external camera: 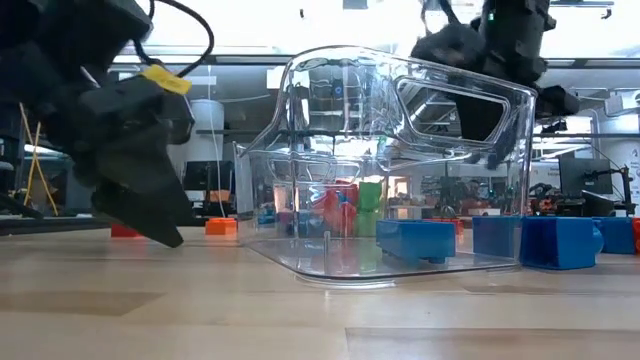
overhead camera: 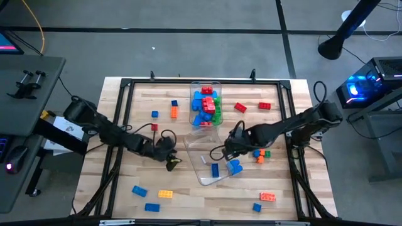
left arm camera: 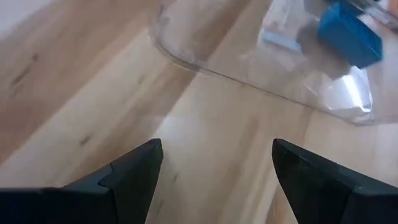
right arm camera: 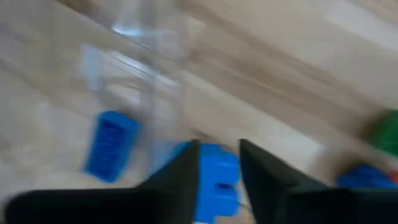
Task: Sort blocks by size
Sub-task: Move the item to the bottom transparent bin to the left
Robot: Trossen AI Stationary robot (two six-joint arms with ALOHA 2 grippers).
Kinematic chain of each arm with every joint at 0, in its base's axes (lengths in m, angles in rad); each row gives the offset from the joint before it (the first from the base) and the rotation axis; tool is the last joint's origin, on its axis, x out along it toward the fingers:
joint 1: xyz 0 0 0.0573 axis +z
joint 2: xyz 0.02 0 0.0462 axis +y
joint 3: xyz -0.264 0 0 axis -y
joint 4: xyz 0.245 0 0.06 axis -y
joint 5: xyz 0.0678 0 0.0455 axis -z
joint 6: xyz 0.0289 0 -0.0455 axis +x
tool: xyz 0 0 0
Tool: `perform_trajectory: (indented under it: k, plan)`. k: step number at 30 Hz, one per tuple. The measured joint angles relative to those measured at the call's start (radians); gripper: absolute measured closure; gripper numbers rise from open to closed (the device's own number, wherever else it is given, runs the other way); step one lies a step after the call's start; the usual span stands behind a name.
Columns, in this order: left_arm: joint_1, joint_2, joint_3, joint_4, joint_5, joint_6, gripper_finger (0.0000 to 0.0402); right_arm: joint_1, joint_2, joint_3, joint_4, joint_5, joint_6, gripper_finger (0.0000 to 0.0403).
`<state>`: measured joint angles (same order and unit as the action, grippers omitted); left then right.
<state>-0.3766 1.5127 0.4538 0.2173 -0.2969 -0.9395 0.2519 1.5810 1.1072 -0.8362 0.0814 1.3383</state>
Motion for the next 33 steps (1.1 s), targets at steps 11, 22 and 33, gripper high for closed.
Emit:
perform_trajectory:
  k: [11, 22, 33]
  plan:
    - [0.155, -0.001, 0.0, 0.112, 0.008, 0.113, 0.0108, 0.133, 0.011, 0.001, 0.077, 0.084, 0.194, 0.0378]
    - [0.264, -0.001, 0.046, 0.143, 0.051, 0.247, 0.0108, 0.199, 0.064, 0.001, 0.165, 0.119, 0.304, 0.0401]
    - [0.284, -0.003, 0.07, 0.11, 0.159, 0.238, 0.0108, 0.2, 0.107, 0.001, 0.208, 0.12, 0.275, 0.0402]
